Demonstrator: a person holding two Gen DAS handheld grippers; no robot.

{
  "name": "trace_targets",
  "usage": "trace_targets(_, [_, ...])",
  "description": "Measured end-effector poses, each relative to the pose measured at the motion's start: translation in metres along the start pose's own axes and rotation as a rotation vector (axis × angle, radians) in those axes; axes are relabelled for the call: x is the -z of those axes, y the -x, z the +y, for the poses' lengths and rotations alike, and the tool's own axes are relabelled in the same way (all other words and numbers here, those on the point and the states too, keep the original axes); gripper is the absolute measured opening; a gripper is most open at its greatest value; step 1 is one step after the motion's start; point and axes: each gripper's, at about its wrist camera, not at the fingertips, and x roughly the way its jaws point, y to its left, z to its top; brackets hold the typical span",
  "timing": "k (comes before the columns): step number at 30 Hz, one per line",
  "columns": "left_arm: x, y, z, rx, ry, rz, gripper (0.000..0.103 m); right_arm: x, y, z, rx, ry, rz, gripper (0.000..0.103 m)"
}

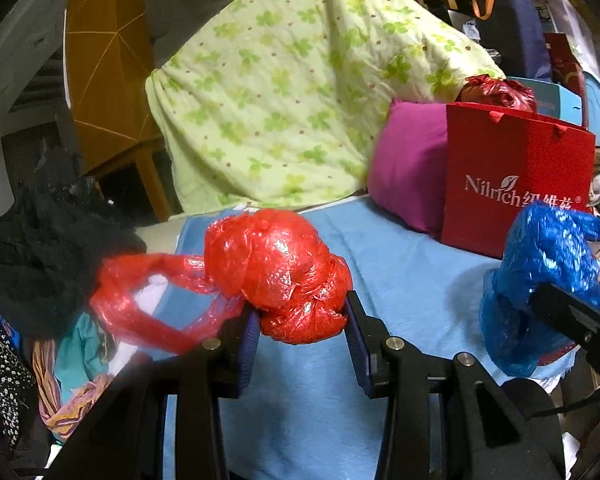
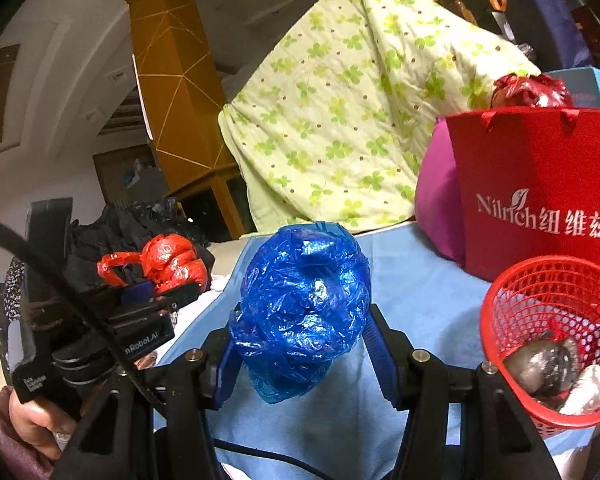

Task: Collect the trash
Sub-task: 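Grasp the red plastic bag with the left tool while the right tool grasps the blue bag, then carry the red bag with the left tool while the right tool carries the blue bag to the basket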

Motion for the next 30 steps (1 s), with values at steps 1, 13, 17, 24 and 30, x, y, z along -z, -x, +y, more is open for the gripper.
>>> trace_targets(1, [0.000, 0.003, -0.002, 0.005, -0.004, -0.003, 0.042, -0.002, 0.002, -0.001, 0.001, 0.002, -0.006, 0.059])
trace_targets(13, [-0.002, 0.012, -0.026, 0.028, -0.034, -0.011, 0.042, -0.002, 0.020, -0.013, 0.025, -0.012, -0.030, 0.059])
trace_targets(17, [-0.002, 0.012, -0.031, 0.038, -0.043, -0.007, 0.042, -0.004, 0.024, -0.020, 0.029, -0.018, -0.039, 0.059])
trace_targets(24, [-0.003, 0.011, -0.036, 0.058, -0.050, 0.000, 0.042, -0.003, 0.029, -0.022, 0.034, -0.031, -0.039, 0.059])
trace_targets(30, [-0.004, 0.012, -0.041, 0.065, -0.057, 0.002, 0.042, -0.005, 0.031, -0.023, 0.035, -0.034, -0.043, 0.059])
